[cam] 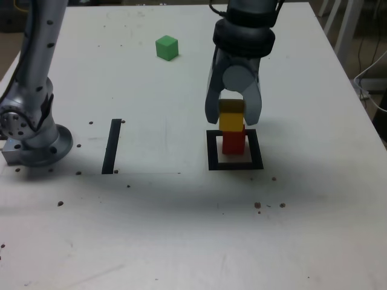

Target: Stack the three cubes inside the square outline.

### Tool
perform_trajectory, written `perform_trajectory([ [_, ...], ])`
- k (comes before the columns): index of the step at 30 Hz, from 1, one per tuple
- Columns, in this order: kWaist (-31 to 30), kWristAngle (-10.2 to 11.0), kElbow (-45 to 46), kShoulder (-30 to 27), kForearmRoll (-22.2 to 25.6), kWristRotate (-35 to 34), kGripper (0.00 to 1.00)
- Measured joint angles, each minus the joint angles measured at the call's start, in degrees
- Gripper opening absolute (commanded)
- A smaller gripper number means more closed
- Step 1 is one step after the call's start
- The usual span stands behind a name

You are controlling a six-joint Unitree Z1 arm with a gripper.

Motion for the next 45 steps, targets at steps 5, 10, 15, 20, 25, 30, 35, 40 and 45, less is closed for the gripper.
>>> perform_trajectory([
  [5, 0.0, 0.0, -0.1, 0.4, 0.0, 0.0, 0.29],
  [10, 0.0, 0.0, -0.2, 1.1, -0.2, 0.0, 0.29],
  [15, 0.0, 0.0, -0.5, 1.4, -0.3, 0.0, 0.29],
  [20, 0.0, 0.2, -0.5, 1.8, -0.4, 0.1, 0.29],
  [25, 0.0, 0.5, -0.5, 1.8, -0.5, 0.1, 0.29],
  [30, 0.0, 0.6, -0.5, 1.9, -0.9, 0.1, 0.29],
  [35, 0.0, 0.7, -0.5, 2.2, -1.3, 0.1, 0.29],
  [40, 0.0, 0.9, -0.4, 2.3, -1.5, 0.1, 0.33],
  [45, 0.0, 1.0, -0.1, 2.3, -1.7, 0.1, 0.56],
])
